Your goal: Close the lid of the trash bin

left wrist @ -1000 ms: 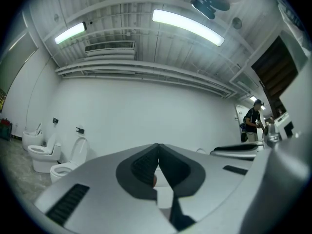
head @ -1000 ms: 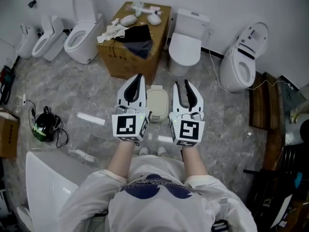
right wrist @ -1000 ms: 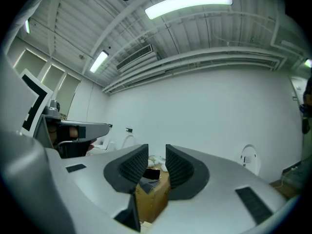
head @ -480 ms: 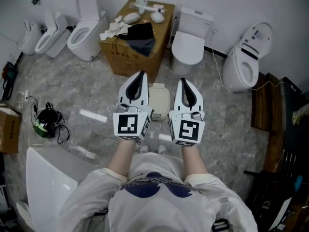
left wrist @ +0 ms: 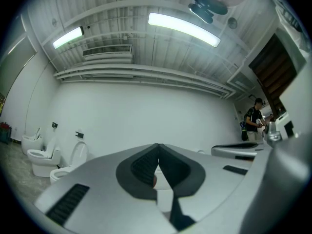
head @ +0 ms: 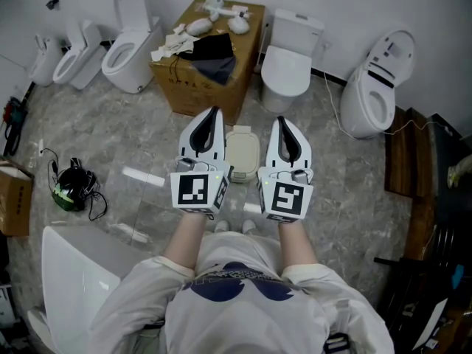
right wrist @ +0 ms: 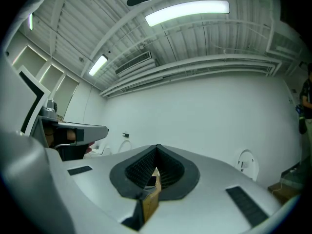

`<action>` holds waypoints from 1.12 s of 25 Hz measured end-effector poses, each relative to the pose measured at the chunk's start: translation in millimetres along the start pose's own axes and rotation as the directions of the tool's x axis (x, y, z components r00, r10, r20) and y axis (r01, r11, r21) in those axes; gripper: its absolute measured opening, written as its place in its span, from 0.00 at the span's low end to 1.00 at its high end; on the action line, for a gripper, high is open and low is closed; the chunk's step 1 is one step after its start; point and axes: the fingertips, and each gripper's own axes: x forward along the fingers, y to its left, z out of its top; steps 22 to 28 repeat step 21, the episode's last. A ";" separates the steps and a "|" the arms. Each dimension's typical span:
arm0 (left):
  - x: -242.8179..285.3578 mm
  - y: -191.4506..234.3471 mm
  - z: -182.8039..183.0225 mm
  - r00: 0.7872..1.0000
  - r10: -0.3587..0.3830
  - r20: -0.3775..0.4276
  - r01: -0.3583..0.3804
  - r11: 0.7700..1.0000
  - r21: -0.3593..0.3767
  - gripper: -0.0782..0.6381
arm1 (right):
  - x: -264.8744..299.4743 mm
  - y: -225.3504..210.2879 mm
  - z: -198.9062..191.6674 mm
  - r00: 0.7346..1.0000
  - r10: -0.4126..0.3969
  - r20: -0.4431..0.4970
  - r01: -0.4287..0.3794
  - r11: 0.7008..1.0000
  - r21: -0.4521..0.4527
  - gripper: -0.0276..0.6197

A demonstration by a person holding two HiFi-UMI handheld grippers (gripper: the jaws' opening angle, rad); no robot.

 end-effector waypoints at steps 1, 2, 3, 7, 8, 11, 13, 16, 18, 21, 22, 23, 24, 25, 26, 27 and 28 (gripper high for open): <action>0.0 0.3 0.4 1.000 0.001 0.000 -0.001 1.000 0.000 0.11 | 0.6 0.8 1.8 1.000 0.004 0.007 -0.004 1.000 0.001 0.05; -0.1 0.4 0.8 1.000 0.001 0.000 -0.001 1.000 0.002 0.11 | 1.1 1.6 3.5 1.000 0.009 0.014 -0.009 1.000 0.003 0.05; -0.5 0.4 1.6 1.000 0.001 0.001 -0.001 1.000 0.005 0.11 | 1.3 2.6 4.7 1.000 0.012 0.019 -0.012 1.000 0.004 0.05; -3.3 1.4 4.5 1.000 0.003 0.010 -0.003 1.000 0.015 0.11 | 1.3 8.9 9.9 0.996 0.033 0.081 -0.033 0.999 -0.001 0.05; -3.8 2.0 5.1 1.000 0.005 0.012 -0.005 1.000 0.012 0.11 | 1.0 9.7 10.5 0.996 0.036 0.087 -0.036 0.999 -0.001 0.05; -5.8 4.2 6.1 1.000 0.011 0.017 -0.011 1.000 0.012 0.11 | 0.5 12.0 11.9 0.995 0.043 0.089 -0.042 0.999 -0.008 0.05; -7.2 7.4 5.4 1.000 0.015 0.019 -0.015 1.000 0.012 0.11 | 1.2 14.5 11.8 0.995 0.045 0.088 -0.044 0.999 -0.012 0.05; -7.7 11.0 4.4 1.000 0.020 0.018 -0.020 1.000 0.009 0.11 | 2.2 17.0 11.9 0.995 0.050 0.088 -0.048 0.999 -0.017 0.05; -6.8 11.7 4.6 1.000 0.021 0.017 -0.021 1.000 0.010 0.11 | 3.2 17.1 12.8 0.995 0.052 0.090 -0.051 0.999 -0.020 0.05; -5.2 12.1 4.9 1.000 0.020 0.016 -0.020 1.000 0.011 0.11 | 4.6 17.0 13.7 0.994 0.055 0.091 -0.053 0.998 -0.027 0.05; -5.2 12.1 4.9 1.000 0.020 0.016 -0.020 1.000 0.011 0.11 | 4.6 17.0 13.7 0.994 0.055 0.091 -0.053 0.998 -0.027 0.05; -5.2 12.1 4.9 1.000 0.020 0.016 -0.020 1.000 0.011 0.11 | 4.6 17.0 13.7 0.994 0.055 0.091 -0.053 0.998 -0.027 0.05; -5.2 12.1 4.9 1.000 0.020 0.016 -0.020 1.000 0.011 0.11 | 4.6 17.0 13.7 0.994 0.055 0.091 -0.053 0.998 -0.027 0.05; -5.2 12.1 4.9 1.000 0.020 0.016 -0.020 1.000 0.011 0.11 | 4.6 17.0 13.7 0.994 0.055 0.091 -0.053 0.998 -0.027 0.05; -5.2 12.1 4.9 1.000 0.020 0.016 -0.020 1.000 0.011 0.11 | 4.6 17.0 13.7 0.994 0.055 0.091 -0.053 0.998 -0.027 0.05; -5.2 12.1 4.9 1.000 0.020 0.016 -0.020 1.000 0.011 0.11 | 4.6 17.0 13.7 0.994 0.055 0.091 -0.053 0.998 -0.027 0.05; -5.2 12.1 4.9 1.000 0.020 0.016 -0.020 1.000 0.011 0.11 | 4.6 17.0 13.7 0.994 0.055 0.091 -0.053 0.998 -0.027 0.05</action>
